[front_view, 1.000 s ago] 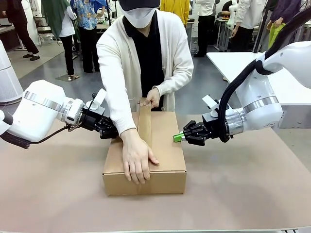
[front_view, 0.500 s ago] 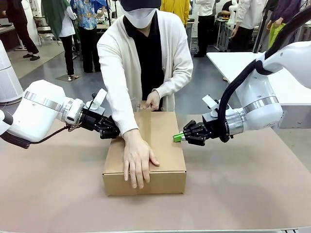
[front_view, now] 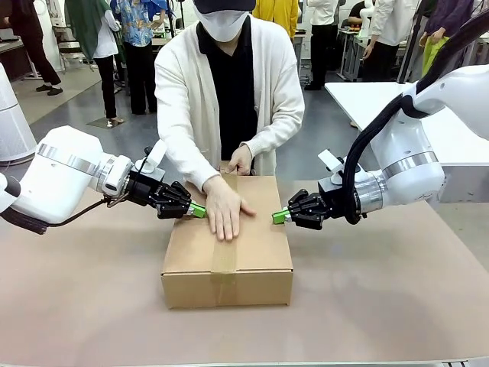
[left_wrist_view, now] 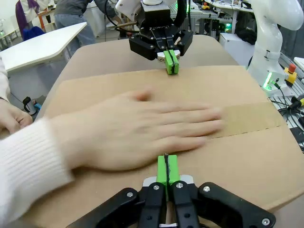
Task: Wrap the clocks to prevent damage.
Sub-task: After the human seals the box with tape, release both hands from the side flaps of the Package Box.
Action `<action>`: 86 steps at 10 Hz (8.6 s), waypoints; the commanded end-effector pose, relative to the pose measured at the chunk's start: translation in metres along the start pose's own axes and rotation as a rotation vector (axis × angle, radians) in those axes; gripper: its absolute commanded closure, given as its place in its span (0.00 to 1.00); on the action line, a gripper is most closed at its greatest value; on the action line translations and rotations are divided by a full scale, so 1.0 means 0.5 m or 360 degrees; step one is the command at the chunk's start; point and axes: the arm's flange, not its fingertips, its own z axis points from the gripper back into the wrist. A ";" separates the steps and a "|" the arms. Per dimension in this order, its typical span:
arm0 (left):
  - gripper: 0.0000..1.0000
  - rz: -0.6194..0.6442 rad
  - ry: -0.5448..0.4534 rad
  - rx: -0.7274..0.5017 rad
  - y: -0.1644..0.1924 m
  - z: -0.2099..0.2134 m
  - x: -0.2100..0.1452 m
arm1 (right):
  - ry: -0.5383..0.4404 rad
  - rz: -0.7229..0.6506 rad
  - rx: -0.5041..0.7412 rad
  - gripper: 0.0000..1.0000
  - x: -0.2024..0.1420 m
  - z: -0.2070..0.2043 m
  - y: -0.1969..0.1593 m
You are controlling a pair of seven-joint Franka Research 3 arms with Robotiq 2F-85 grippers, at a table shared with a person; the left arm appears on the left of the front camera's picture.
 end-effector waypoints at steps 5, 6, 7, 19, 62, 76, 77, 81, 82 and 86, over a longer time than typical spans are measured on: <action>1.00 0.0004 0.0030 0.0011 -0.002 -0.006 -0.007 | 0.0012 -0.0005 -0.0003 0.99 -0.005 -0.003 0.000; 1.00 0.0004 0.0030 0.0011 -0.002 -0.006 -0.007 | 0.0012 -0.0005 -0.0003 0.99 -0.005 -0.003 0.000; 1.00 0.0004 0.0030 0.0011 -0.002 -0.006 -0.007 | 0.0012 -0.0005 -0.0003 0.99 -0.005 -0.003 0.000; 1.00 0.0004 0.0030 0.0011 -0.002 -0.006 -0.007 | 0.0012 -0.0005 -0.0003 0.99 -0.005 -0.003 0.000; 0.19 0.0288 0.0693 0.0368 -0.163 0.548 0.417 | 0.1020 -0.0460 -0.0448 0.00 0.559 0.220 0.249; 0.00 0.0291 0.0708 0.0352 -0.160 0.540 0.408 | 0.1126 -0.0454 -0.0427 0.00 0.562 0.203 0.261; 0.00 0.0291 0.0708 0.0352 -0.160 0.540 0.408 | 0.1126 -0.0454 -0.0427 0.00 0.562 0.203 0.261; 0.00 0.0228 0.0218 0.0287 -0.108 0.629 0.312 | 0.0519 -0.0361 -0.0182 0.00 0.467 0.387 0.221; 0.00 0.0193 0.0083 0.0256 -0.115 0.652 0.286 | 0.0311 -0.0291 -0.0153 0.00 0.436 0.428 0.220; 0.00 0.0170 -0.0266 0.0467 -0.187 0.768 0.237 | -0.0003 -0.0221 -0.0333 0.00 0.376 0.507 0.237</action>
